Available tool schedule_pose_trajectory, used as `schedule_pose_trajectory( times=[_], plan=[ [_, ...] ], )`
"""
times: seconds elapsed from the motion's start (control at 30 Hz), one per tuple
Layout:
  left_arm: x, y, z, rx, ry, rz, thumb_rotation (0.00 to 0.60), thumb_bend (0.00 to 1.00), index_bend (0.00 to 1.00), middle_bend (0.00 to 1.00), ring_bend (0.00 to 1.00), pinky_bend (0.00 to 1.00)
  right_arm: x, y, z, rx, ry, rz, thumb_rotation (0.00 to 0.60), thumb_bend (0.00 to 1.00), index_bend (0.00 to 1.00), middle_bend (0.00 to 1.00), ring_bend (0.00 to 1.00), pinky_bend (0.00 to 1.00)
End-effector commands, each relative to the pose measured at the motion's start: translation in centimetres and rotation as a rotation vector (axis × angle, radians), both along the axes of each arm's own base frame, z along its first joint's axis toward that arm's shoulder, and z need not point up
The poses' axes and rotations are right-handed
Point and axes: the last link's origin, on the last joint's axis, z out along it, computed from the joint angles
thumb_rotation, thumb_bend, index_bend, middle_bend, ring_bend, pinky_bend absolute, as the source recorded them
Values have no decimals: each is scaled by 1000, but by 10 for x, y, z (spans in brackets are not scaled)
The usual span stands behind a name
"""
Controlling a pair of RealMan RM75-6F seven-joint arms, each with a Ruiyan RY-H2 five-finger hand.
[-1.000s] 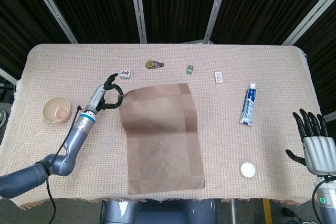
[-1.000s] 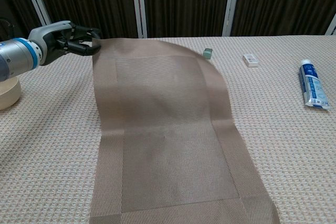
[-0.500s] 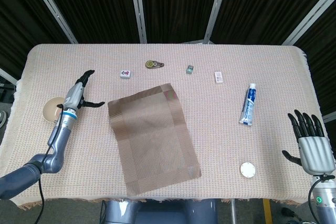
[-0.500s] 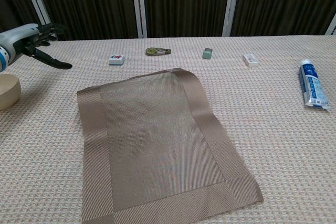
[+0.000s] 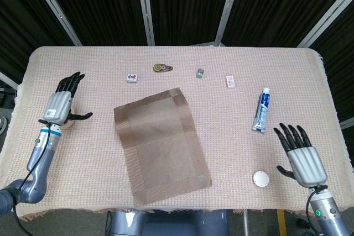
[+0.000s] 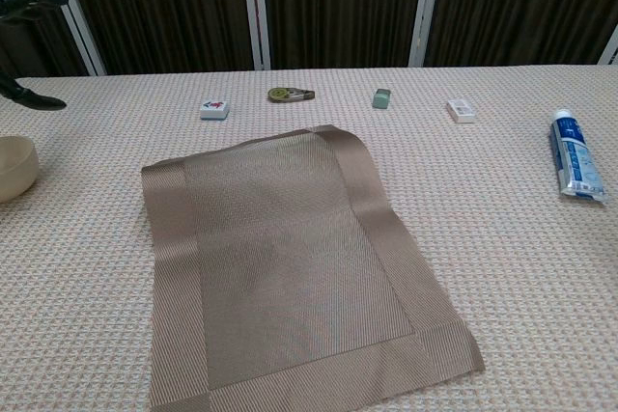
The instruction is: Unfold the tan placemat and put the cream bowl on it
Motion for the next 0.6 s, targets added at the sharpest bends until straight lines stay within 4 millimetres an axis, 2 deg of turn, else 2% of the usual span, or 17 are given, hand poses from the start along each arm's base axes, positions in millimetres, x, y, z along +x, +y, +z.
schedule_pose_trajectory(
  times=[0.03,0.13,0.23,0.4,0.6],
  plan=[
    [-1,-45,30,80,112,33,600,1,0,0,0,0,23,-7,-29,152,16,84,600,0,9,0,0,0],
    [6,-68,43,125,114,62,600,5,0,0,0,0,43,-14,-51,285,18,134,600,0,38,0,0,0],
    [8,-81,51,143,123,87,600,8,0,0,0,0,57,-19,-68,391,27,175,600,0,68,0,0,0],
    [3,-90,57,174,136,109,600,7,0,0,0,0,71,-19,-100,543,51,214,600,0,89,0,0,0],
    [-6,-102,54,164,131,129,600,8,0,0,0,0,90,-23,-129,606,77,294,600,0,133,0,0,0]
  ],
)
